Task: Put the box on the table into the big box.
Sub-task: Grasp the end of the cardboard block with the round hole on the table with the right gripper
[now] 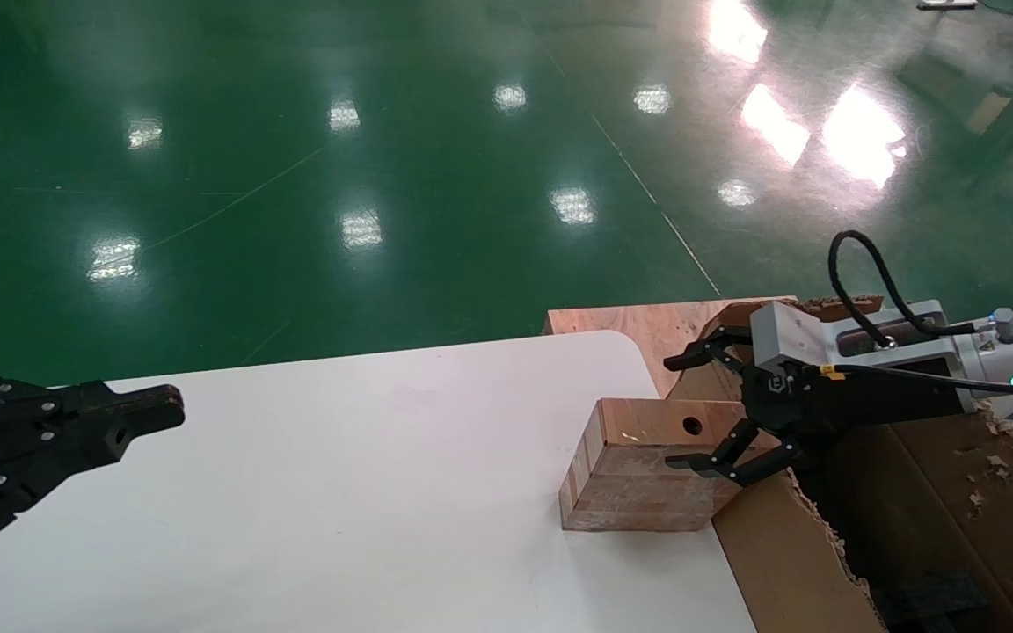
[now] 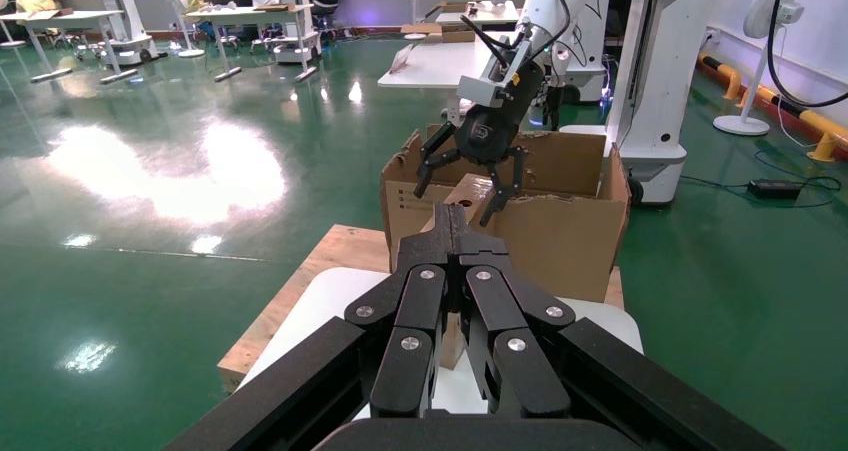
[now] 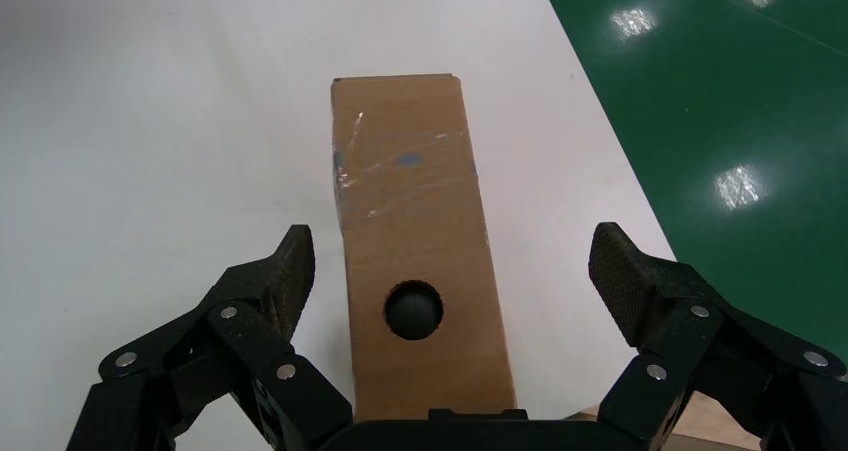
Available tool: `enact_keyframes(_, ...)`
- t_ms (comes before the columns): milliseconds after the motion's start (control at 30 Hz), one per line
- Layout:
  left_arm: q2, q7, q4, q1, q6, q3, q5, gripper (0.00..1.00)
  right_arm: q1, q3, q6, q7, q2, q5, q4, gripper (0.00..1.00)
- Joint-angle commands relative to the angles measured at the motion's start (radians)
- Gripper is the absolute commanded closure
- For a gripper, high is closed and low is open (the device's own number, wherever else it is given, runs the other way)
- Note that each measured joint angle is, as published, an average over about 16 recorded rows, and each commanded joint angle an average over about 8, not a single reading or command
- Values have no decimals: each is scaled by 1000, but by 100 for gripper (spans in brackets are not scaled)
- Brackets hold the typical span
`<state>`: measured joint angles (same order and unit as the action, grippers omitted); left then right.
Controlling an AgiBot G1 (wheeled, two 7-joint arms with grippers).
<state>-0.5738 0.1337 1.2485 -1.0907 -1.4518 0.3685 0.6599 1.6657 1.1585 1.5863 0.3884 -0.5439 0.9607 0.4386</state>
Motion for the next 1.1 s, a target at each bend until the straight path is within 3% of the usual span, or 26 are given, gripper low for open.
enact_keyframes(33,0,0,0,0,0,0,0,100,3,9,1,3,0,-5,-6,0)
enact_keyframes(633,0,0,0,0,0,0,0,98,16,91,-1,5,-4,-54,-20,0)
enact_keyframes(667,0,0,0,0,0,0,0,93,17,95,-1,6,-5,-55,-21,0)
enact_keyframes(867,0,0,0,0,0,0,0,19,22,111,-1,6,-6,-61,-28,0)
enact_keyframes(933,0,0,0,0,0,0,0,1,23,113,-1,6,-7,-62,-29,0)
enact_keyframes(1000,0,0,0,0,0,0,0,0,23,113,-1,6,-7,-62,-29,7)
enact_keyframes(1100,0,0,0,0,0,0,0,0,23,112,-2,6,-7,-62,-29,43)
